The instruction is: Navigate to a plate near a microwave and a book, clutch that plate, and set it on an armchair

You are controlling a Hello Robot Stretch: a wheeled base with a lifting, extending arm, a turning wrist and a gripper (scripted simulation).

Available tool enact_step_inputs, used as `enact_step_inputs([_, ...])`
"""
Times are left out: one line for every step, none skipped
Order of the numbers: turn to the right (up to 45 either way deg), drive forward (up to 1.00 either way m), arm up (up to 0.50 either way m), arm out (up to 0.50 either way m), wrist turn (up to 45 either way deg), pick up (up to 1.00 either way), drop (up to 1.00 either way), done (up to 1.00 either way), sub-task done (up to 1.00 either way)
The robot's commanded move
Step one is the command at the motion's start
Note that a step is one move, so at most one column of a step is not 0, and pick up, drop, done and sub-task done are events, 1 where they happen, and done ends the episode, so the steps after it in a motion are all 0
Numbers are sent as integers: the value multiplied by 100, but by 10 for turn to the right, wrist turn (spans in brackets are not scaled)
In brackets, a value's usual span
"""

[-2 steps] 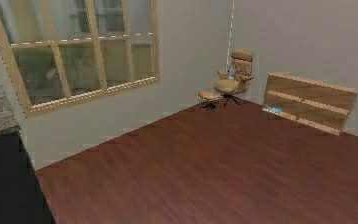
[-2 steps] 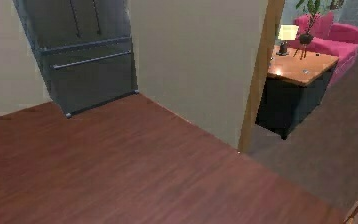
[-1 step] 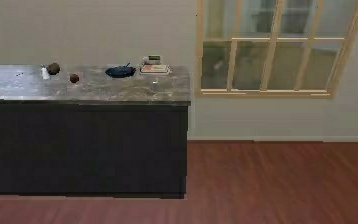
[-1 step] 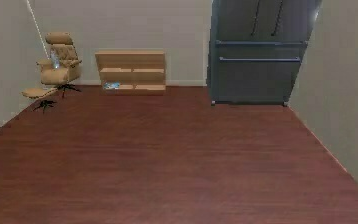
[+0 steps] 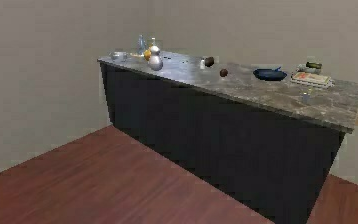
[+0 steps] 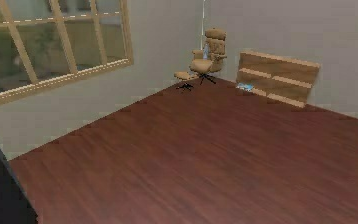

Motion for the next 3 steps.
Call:
enact_step_inputs([0,50,0,0,0,0,0,0,0])
enact_step_inputs([-450,0,0,0,0,0,0,0,0])
enact_step_inputs([0,50,0,0,0,0,0,0,0])
